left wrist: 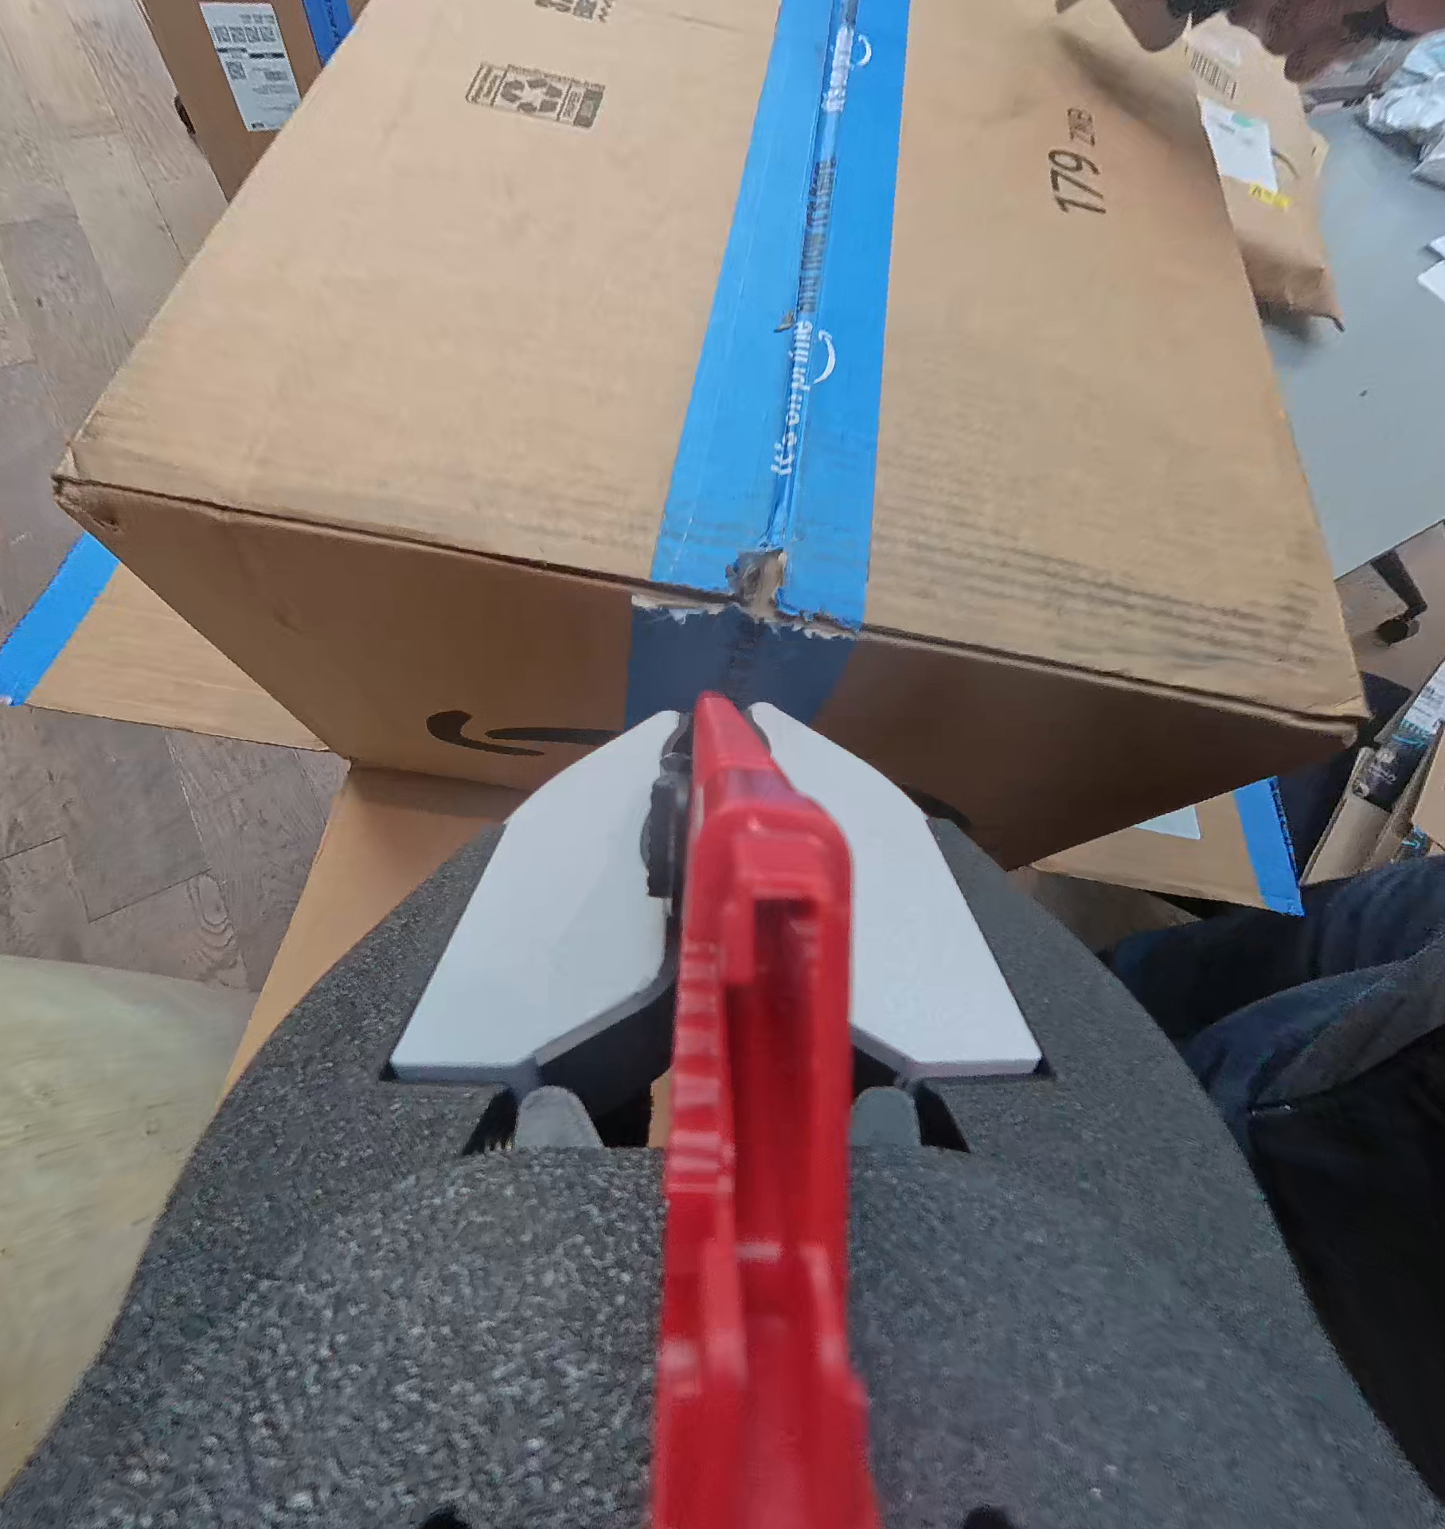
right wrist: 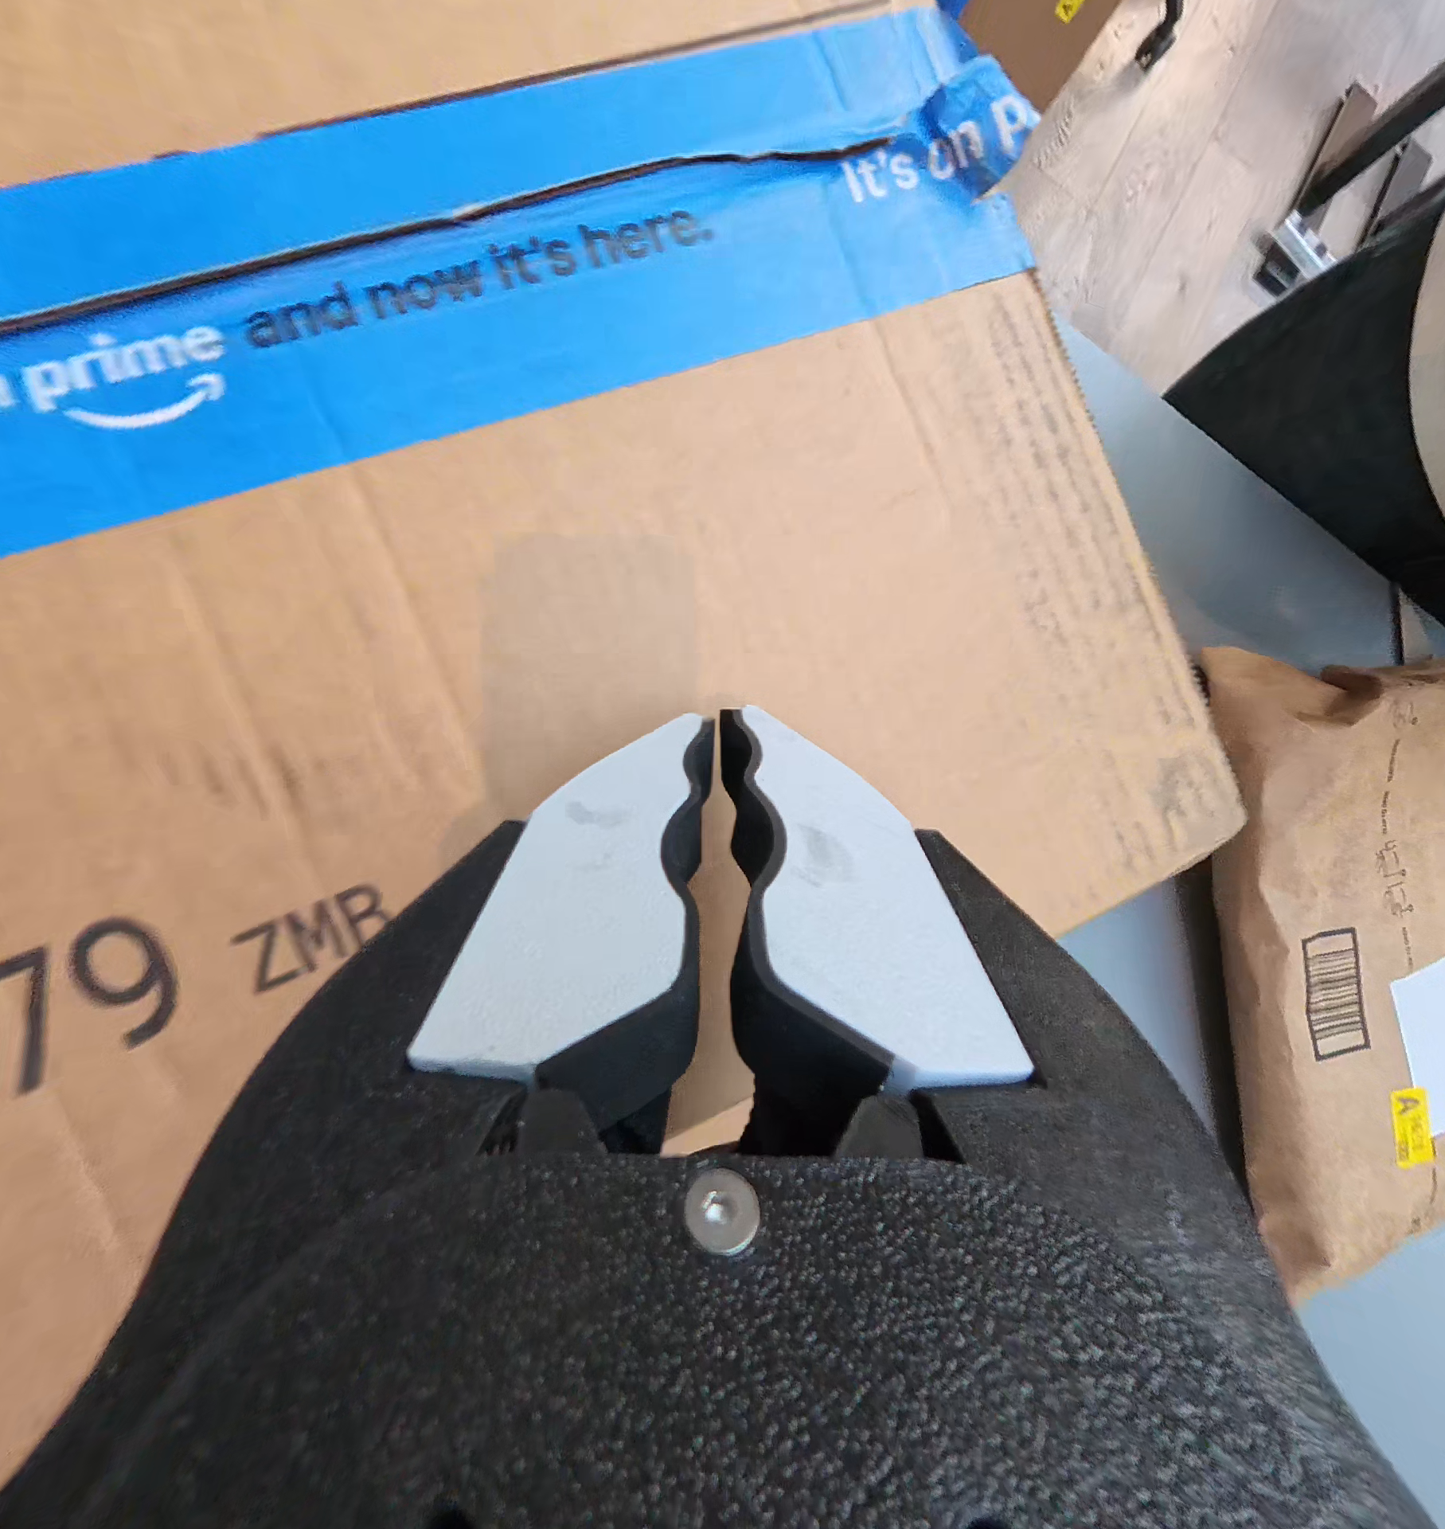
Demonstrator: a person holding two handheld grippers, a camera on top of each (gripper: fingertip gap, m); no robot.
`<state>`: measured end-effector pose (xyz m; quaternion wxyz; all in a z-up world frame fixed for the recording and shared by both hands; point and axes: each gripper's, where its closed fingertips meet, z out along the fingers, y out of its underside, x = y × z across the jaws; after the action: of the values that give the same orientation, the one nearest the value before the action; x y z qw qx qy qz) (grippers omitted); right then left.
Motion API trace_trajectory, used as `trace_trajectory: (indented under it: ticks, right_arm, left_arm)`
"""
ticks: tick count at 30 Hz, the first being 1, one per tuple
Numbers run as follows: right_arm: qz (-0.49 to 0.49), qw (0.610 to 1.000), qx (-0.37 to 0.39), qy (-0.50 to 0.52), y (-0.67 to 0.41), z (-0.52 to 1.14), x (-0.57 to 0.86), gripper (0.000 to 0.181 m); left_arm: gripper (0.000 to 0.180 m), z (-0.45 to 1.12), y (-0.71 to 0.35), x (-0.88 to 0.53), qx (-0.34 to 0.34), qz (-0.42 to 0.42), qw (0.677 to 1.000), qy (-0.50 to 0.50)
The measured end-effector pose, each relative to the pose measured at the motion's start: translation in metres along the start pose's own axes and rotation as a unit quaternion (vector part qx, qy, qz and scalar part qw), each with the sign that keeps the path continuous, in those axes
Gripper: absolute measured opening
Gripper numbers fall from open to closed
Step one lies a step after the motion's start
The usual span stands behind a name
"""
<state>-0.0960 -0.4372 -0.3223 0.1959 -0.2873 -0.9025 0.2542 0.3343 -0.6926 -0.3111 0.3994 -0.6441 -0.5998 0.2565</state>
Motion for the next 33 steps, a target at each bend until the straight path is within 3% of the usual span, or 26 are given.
trace_trajectory:
  ticks: [9,13,17,22,25,29,33]
  right_arm:
    - [-0.036,0.987,0.082,-0.134,0.076,-0.091,-0.129,0.019]
    - [-0.024,0.978,0.095,-0.186,0.110,-0.132,-0.164,0.032]
    - [-0.028,0.971,0.106,-0.212,0.127,-0.164,-0.180,0.041]
    - [-0.066,0.950,0.173,-0.250,0.109,-0.213,-0.201,0.047]
    - [-0.105,0.929,0.202,-0.293,0.089,-0.238,-0.221,0.051]
    - [-0.147,0.899,0.211,-0.355,0.068,-0.264,-0.253,0.050]
    - [-0.211,0.899,0.139,-0.358,0.086,-0.251,-0.280,0.033]
  left_arm:
    - [0.012,-0.006,-0.039,0.046,0.075,-0.044,0.996,-0.023]
    - [0.012,0.000,-0.058,0.068,0.076,-0.028,0.997,-0.015]
    - [0.012,0.009,-0.091,0.096,0.092,-0.021,0.995,0.039]
    - [0.011,0.033,-0.131,0.156,0.087,-0.054,0.971,0.218]
    - [0.010,0.036,-0.139,0.201,0.066,0.006,0.937,0.344]
    - [0.012,0.034,-0.125,0.236,0.016,0.163,0.891,0.424]
    - [0.012,0.029,-0.116,0.250,-0.003,0.222,0.854,0.470]
